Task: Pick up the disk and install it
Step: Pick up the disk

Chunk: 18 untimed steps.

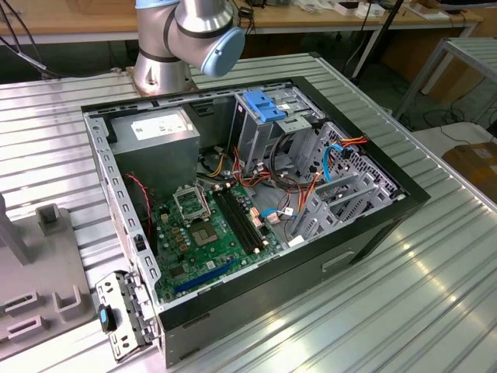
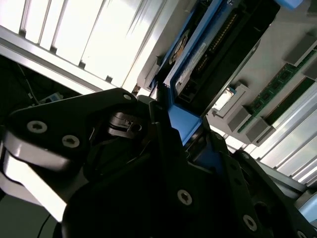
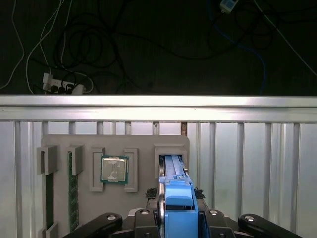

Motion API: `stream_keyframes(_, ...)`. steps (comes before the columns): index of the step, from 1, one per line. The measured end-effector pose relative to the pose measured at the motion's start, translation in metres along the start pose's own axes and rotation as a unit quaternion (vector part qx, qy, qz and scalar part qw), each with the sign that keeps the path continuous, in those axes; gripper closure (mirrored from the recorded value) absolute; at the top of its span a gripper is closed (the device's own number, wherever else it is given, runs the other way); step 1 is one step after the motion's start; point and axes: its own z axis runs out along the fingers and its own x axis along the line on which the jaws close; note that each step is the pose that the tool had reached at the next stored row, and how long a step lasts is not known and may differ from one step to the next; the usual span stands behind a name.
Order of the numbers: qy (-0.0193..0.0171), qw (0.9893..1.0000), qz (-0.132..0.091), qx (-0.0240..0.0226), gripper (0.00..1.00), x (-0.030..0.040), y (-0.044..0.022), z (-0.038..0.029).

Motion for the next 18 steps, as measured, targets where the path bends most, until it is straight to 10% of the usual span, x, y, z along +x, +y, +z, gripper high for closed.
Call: stream_keyframes(18,0.0,1.0,-0.002,0.0,0.63,0.0,0.0,0.0)
